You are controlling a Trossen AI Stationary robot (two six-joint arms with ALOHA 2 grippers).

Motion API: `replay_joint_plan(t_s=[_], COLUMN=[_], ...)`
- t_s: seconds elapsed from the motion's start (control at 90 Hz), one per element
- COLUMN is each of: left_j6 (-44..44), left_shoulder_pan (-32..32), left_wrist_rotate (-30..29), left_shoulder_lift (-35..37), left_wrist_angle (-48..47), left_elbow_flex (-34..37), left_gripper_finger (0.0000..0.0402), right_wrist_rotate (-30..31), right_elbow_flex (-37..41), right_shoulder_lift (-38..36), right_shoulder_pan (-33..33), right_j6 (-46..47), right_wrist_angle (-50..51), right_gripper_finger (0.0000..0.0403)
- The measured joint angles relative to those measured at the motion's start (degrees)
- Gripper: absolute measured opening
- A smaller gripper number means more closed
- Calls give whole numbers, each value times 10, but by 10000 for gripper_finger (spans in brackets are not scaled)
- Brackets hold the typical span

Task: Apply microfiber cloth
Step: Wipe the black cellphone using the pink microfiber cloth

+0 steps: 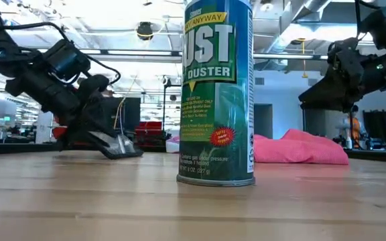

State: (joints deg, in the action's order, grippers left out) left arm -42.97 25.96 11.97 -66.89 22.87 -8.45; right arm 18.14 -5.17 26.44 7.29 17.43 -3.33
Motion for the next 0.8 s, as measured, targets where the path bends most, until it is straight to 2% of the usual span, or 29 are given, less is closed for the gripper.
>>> replay_joint_plan(t_s=[0.267,0.5,0.633,0.8], left_j6=[41,71,93,113], left_shoulder_pan=[0,0,0,11], left_wrist_rotate=[0,18,23,23], left_shoulder_lift=[0,19,56,124], left_wrist_angle=[3,-1,-33,-121], left_elbow_flex=[-12,-16,-16,-16], left_gripper_finger=[180,186,186,186], right_wrist_rotate=[0,0,-1,-1], right_elbow_flex=[0,0,0,0], right_shoulder_lift=[0,-6,-29,-77], right_shoulder_pan=[0,0,0,0], right_j6=[1,1,0,-12], right_wrist_angle=[4,14,35,81], right_gripper_finger=[212,212,212,212])
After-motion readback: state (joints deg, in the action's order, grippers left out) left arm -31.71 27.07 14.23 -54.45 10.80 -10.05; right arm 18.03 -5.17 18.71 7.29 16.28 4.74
